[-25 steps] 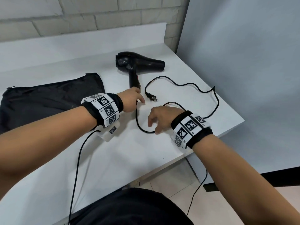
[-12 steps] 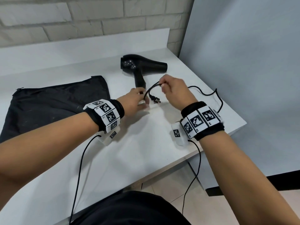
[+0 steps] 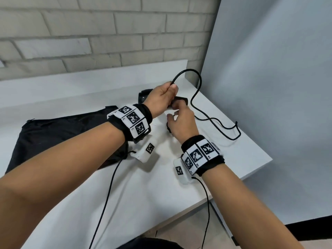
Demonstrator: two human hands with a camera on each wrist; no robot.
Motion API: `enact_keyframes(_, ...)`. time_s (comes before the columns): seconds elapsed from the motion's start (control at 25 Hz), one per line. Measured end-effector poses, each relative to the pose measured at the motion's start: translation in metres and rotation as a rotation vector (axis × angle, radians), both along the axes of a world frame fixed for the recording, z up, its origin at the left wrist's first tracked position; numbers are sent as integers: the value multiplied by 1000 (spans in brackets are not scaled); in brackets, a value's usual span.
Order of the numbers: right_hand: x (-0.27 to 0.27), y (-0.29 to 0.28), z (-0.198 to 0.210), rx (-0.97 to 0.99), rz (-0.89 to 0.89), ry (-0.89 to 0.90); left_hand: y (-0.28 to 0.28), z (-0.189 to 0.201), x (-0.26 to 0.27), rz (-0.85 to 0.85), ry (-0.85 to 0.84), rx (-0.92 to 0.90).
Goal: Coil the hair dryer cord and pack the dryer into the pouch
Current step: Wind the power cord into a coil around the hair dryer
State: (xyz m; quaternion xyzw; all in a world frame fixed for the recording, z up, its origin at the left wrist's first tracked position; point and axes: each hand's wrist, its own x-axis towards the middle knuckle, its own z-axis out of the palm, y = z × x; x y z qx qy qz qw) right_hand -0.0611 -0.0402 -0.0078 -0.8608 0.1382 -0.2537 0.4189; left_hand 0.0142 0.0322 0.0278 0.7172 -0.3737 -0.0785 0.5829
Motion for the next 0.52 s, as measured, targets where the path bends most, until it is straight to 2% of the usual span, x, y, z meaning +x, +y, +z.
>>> enact_keyframes(0.12, 28, 3, -9, -8, 51, 121, -5, 20, 9, -6, 36, -27)
enact_keyframes(0.4, 63, 0, -1, 116, 46, 67, -11, 60, 24, -43, 202, -85)
enact_keyframes(0.52, 69, -2, 4, 123, 66, 71, -10, 61, 34, -72, 165, -82)
